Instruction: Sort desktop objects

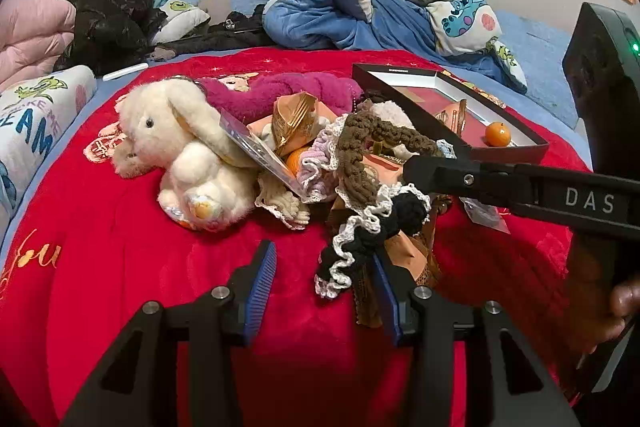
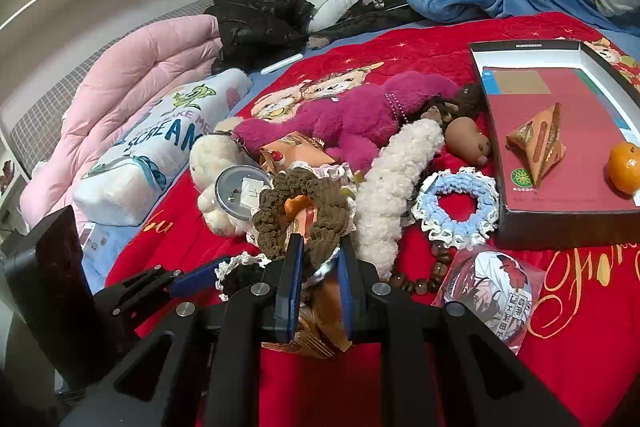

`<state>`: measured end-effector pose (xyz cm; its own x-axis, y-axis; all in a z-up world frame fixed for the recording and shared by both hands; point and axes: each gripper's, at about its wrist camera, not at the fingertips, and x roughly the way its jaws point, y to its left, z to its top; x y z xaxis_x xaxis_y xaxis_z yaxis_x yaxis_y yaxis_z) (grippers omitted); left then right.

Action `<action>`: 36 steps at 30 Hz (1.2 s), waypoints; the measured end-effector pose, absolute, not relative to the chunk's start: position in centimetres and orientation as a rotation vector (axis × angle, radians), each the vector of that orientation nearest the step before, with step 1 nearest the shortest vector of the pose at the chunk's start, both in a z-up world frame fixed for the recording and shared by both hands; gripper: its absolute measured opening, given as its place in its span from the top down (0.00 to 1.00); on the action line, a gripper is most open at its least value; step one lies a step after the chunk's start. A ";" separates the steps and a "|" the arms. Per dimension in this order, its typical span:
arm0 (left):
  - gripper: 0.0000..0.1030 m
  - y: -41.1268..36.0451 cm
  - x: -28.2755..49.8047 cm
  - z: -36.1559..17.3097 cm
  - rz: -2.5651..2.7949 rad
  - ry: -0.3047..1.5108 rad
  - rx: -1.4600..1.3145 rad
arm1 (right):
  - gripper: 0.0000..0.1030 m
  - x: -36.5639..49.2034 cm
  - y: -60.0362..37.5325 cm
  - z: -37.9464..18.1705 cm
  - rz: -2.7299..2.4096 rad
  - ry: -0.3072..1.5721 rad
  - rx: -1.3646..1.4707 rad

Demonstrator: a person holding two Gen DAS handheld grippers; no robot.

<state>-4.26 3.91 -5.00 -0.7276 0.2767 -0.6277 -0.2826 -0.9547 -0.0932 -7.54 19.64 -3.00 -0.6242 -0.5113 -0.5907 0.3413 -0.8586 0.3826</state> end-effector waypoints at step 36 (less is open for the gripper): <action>0.88 2.5 -2.8 -2.5 2.797 -0.146 -0.791 | 0.85 -6.4 21.2 -0.4 -2.533 -0.376 0.807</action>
<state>-2.83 2.50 -2.46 -0.8276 0.2474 -0.5038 -0.1936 -0.9684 -0.1575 -6.42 21.16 -0.40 -0.7262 -0.4955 -0.4765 0.3356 -0.8605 0.3833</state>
